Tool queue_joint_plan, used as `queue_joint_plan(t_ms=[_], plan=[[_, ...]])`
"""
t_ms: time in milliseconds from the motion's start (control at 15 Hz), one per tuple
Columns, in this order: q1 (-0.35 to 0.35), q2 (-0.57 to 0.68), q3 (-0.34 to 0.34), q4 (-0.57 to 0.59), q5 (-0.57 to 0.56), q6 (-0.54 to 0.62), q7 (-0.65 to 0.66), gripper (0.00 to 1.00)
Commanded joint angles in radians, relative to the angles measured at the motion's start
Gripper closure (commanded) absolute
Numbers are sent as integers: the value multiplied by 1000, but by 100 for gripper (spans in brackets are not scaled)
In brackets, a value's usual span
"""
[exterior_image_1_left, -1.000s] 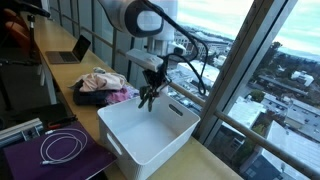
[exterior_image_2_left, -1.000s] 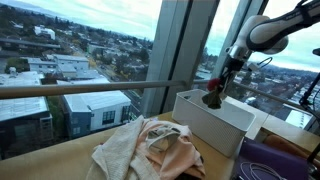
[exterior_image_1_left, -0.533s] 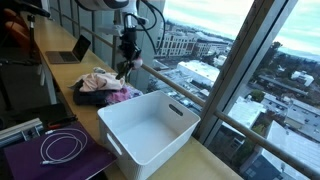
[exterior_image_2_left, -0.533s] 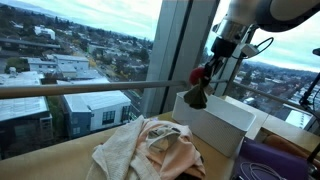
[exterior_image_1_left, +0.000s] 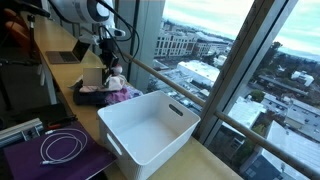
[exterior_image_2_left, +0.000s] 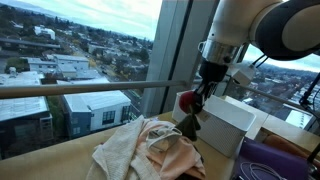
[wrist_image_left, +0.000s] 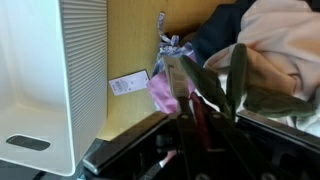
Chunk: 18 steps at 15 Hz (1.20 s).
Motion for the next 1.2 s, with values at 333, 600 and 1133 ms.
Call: queue_joint_plan(t_ms=[333,600,1133], plan=[[14,31,-13,9,-24,-63,47,49],[12,22,-16,8,-23,-91,51,21],[13,-1,-7,-3,-22,-88,47,0]])
